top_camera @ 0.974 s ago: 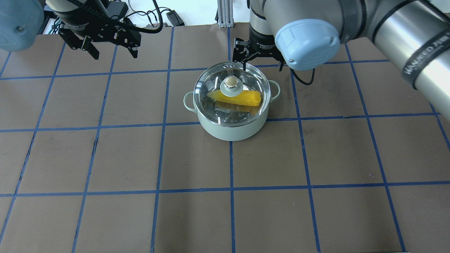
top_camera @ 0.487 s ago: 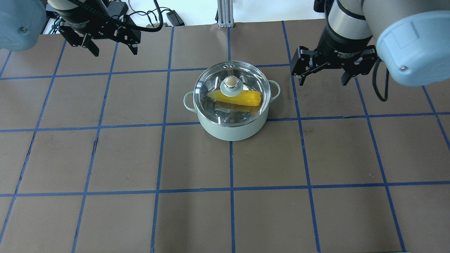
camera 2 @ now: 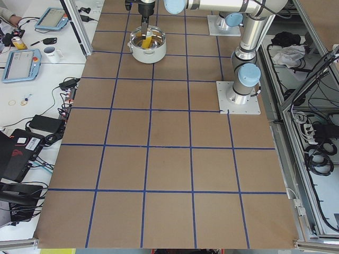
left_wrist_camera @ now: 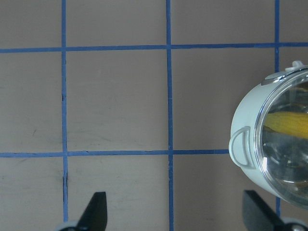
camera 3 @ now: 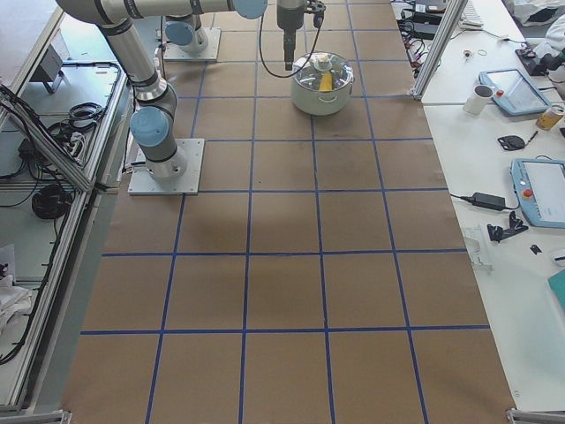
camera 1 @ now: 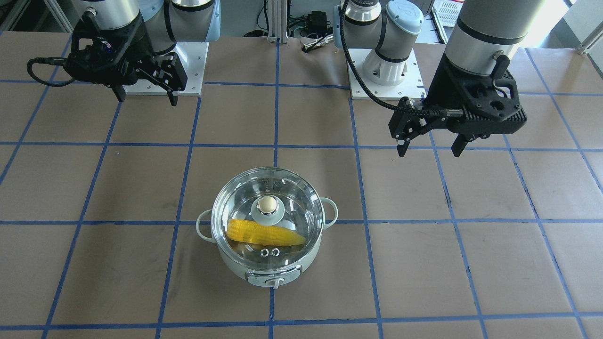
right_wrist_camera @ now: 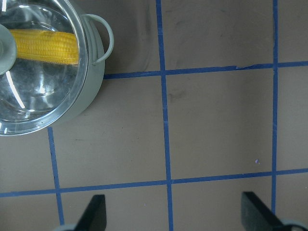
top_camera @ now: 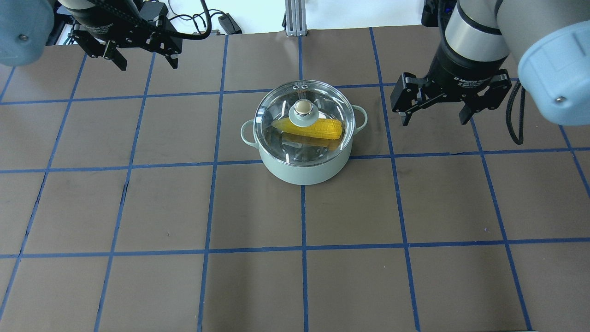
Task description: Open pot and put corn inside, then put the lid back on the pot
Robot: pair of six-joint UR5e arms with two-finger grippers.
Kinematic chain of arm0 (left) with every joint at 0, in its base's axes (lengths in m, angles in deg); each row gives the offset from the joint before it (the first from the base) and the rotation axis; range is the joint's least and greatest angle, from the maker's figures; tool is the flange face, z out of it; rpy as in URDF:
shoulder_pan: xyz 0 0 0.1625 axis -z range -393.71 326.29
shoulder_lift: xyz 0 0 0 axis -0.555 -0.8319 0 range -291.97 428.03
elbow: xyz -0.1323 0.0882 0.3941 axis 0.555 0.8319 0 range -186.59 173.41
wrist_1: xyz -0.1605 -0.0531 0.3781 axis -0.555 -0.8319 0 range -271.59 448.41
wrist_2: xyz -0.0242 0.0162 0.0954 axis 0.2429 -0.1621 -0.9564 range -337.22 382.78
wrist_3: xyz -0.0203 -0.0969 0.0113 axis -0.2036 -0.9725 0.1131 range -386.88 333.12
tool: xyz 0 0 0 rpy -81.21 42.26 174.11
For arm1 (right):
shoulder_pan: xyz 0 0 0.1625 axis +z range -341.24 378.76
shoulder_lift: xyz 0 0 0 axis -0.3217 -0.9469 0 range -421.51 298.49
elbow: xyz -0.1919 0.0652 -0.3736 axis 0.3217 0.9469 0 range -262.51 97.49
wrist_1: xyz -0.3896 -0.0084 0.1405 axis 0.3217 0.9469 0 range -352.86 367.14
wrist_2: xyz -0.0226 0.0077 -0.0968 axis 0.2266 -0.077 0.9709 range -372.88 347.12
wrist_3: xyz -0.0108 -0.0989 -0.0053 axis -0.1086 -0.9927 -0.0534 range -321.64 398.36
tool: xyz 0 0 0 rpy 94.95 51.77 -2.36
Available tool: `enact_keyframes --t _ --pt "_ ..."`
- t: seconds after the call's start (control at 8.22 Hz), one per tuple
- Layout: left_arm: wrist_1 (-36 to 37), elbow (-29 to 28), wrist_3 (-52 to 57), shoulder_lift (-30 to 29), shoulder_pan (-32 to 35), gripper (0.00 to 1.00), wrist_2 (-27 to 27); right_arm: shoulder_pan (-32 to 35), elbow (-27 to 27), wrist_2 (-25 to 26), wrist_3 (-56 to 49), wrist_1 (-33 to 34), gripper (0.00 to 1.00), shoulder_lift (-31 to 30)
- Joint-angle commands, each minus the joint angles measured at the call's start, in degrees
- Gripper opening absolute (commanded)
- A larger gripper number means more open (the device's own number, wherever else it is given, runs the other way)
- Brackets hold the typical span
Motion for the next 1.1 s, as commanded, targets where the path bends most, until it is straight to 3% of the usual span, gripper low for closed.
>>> enact_keyframes --t 0.0,0.97 --pt "-0.19 -0.05 0.22 1.12 0.0 1.0 0.0 -0.28 0.37 -0.3 -1.89 0.45 1.0 0.09" --pt "-0.45 0.39 0.31 1.3 0.0 1.0 0.17 -0.63 0.99 -0.39 -4.54 2.56 1.0 0.44"
